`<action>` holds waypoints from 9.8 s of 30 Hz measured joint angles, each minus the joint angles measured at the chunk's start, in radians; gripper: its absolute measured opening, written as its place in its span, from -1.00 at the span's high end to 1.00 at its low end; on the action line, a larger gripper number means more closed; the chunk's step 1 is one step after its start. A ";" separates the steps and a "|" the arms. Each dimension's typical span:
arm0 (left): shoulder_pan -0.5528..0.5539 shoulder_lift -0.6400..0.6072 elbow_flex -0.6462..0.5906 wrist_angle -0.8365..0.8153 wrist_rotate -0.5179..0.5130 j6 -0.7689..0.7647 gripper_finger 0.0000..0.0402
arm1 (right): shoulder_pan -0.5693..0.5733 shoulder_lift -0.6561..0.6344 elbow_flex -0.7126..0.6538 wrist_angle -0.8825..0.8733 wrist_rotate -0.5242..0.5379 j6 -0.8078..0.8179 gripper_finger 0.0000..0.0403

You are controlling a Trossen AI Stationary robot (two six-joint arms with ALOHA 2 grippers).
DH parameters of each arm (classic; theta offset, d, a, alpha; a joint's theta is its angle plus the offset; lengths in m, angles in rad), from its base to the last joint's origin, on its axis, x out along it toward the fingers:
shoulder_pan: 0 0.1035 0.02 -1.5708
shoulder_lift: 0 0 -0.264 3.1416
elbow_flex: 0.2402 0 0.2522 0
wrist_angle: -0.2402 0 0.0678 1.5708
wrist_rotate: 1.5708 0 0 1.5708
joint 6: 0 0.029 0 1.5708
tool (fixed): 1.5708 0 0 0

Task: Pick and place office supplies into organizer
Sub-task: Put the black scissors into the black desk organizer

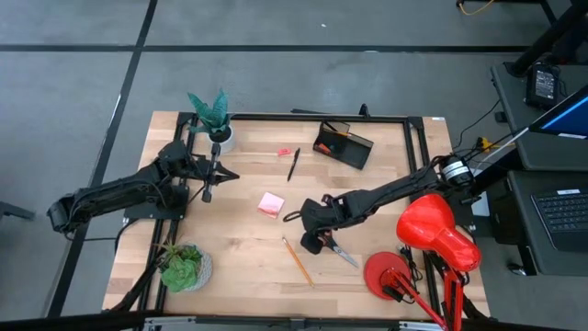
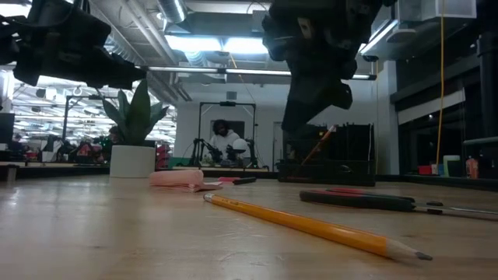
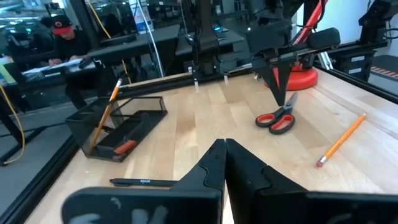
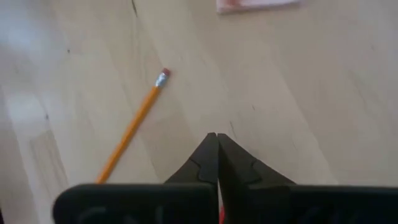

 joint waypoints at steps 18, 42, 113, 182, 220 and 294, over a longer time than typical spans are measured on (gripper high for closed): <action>0.000 0.000 0.000 -0.008 -0.005 0.008 0.99 | 0.000 0.000 0.000 -0.141 -0.100 0.161 0.59; 0.000 0.002 -0.001 -0.014 -0.012 0.009 0.98 | 0.002 0.083 0.001 -0.148 -0.078 0.117 0.36; 0.000 0.002 -0.001 -0.021 -0.012 0.007 0.99 | 0.015 0.169 0.001 -0.186 0.068 0.037 0.66; 0.000 0.002 -0.001 -0.037 -0.009 0.001 0.99 | -0.250 -0.333 -0.251 0.696 0.474 -0.728 0.71; 0.000 0.002 -0.001 -0.037 -0.011 0.000 0.99 | -0.658 -0.391 -0.612 1.449 0.232 -0.900 0.72; 0.000 0.002 -0.001 -0.039 -0.073 -0.035 0.99 | -0.693 -0.067 0.127 0.419 -0.125 -0.775 0.96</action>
